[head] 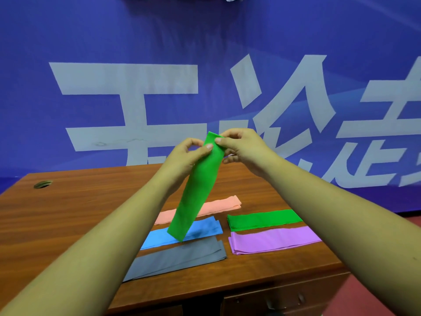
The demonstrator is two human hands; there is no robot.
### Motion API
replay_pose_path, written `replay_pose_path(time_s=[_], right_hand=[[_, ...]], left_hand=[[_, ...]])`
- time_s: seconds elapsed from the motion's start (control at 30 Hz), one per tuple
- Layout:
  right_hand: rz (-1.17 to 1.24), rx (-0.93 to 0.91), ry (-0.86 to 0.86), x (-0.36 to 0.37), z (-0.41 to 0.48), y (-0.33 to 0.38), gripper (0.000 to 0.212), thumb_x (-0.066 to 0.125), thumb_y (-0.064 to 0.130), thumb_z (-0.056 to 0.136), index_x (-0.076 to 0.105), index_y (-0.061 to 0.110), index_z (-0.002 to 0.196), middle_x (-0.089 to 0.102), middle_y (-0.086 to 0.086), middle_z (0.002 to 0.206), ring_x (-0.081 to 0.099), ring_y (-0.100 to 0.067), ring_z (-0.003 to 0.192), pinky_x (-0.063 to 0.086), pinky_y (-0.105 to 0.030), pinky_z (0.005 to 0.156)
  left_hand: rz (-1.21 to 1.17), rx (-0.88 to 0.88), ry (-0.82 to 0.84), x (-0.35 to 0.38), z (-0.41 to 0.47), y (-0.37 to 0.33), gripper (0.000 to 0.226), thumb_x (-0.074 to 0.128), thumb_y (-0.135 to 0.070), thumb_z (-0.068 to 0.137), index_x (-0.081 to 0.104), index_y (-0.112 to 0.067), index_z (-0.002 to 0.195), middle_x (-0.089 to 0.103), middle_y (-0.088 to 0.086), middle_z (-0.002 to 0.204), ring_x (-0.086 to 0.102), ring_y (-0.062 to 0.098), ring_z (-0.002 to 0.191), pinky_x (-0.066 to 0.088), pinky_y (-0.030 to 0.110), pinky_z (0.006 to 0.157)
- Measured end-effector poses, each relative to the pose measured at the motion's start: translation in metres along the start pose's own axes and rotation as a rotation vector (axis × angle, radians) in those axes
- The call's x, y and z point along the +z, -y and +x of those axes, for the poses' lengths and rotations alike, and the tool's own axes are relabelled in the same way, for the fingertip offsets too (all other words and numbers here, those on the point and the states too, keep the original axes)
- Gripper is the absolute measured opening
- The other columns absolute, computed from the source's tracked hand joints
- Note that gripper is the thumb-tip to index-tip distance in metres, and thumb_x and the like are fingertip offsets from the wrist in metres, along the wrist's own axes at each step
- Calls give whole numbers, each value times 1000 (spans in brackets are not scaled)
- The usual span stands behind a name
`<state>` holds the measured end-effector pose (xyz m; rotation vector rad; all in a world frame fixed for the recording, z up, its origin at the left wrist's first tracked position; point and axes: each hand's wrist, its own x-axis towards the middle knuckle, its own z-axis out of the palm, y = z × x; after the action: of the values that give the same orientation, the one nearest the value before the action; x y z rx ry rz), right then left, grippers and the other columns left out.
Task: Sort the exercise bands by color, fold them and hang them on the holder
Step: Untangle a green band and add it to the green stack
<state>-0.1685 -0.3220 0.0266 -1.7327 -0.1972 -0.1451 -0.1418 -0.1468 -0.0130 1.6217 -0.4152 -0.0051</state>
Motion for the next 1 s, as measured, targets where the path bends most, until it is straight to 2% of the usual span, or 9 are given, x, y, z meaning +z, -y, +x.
replay_pose_path(time_s=[0.07, 0.13, 0.23, 0.37, 0.5, 0.67, 0.8, 0.9, 1.0], right_hand=[[59, 38, -54, -10, 1, -4, 4, 62, 11, 93, 62, 7, 91, 66, -10, 77, 65, -16, 60, 56, -33, 61], [118, 77, -141, -26, 1, -12, 3, 60, 9, 94, 60, 7, 91, 66, -14, 81, 65, -20, 64, 54, -30, 56], [113, 143, -246, -52, 0, -33, 7, 60, 7, 93, 62, 6, 86, 68, -17, 85, 65, -24, 71, 53, -29, 53], [90, 246, -300, -73, -10, -70, 5, 63, 7, 92, 65, 2, 92, 70, -21, 92, 67, -26, 79, 55, -28, 55], [154, 305, -390, -88, -17, -97, 3, 62, 6, 91, 65, 4, 91, 70, -18, 90, 67, -22, 71, 56, -29, 54], [212, 369, -486, -115, -17, -123, 4, 61, 7, 90, 64, 6, 93, 70, -19, 94, 69, -24, 70, 54, -30, 57], [202, 416, -595, -139, -23, -144, 6, 60, 5, 91, 61, 6, 86, 67, -19, 88, 66, -26, 67, 54, -31, 56], [170, 471, -677, -157, -31, -163, 6, 59, 6, 92, 59, 5, 87, 65, -18, 82, 63, -23, 58, 57, -29, 51], [93, 516, -732, -174, -40, -182, 4, 60, 6, 92, 60, 2, 93, 64, -18, 78, 61, -23, 57, 57, -26, 49]], left_hand=[[57, -95, 199, 4, -5, 9, 37, 78, -48, 73, 70, -22, 98, 75, 4, 92, 69, 20, 83, 52, 41, 81], [128, -130, 346, 12, -11, 17, 21, 75, -33, 82, 73, -16, 95, 72, -2, 83, 63, 12, 76, 48, 32, 73], [56, -215, 412, 20, -17, 35, 14, 73, -25, 84, 73, -12, 85, 65, 1, 73, 54, 14, 68, 39, 31, 71], [13, -326, 517, 34, -20, 56, 26, 76, -28, 77, 76, -8, 94, 69, 11, 87, 55, 23, 79, 42, 36, 78], [89, -320, 551, 47, -19, 72, 24, 74, -17, 81, 74, -1, 99, 74, 5, 88, 63, 12, 78, 45, 22, 77], [-2, -397, 589, 49, -17, 93, 41, 73, -17, 77, 64, -5, 115, 72, 14, 104, 68, 23, 89, 57, 32, 76], [114, -438, 617, 50, -14, 108, 47, 81, -31, 66, 71, -7, 106, 74, 15, 103, 69, 26, 90, 53, 39, 88], [179, -451, 623, 49, -13, 116, 38, 80, -37, 68, 75, -7, 91, 73, 14, 87, 67, 20, 74, 53, 30, 72], [96, -514, 585, 50, -11, 125, 18, 69, -16, 87, 68, -2, 99, 70, 18, 81, 67, 19, 64, 50, 22, 57]])
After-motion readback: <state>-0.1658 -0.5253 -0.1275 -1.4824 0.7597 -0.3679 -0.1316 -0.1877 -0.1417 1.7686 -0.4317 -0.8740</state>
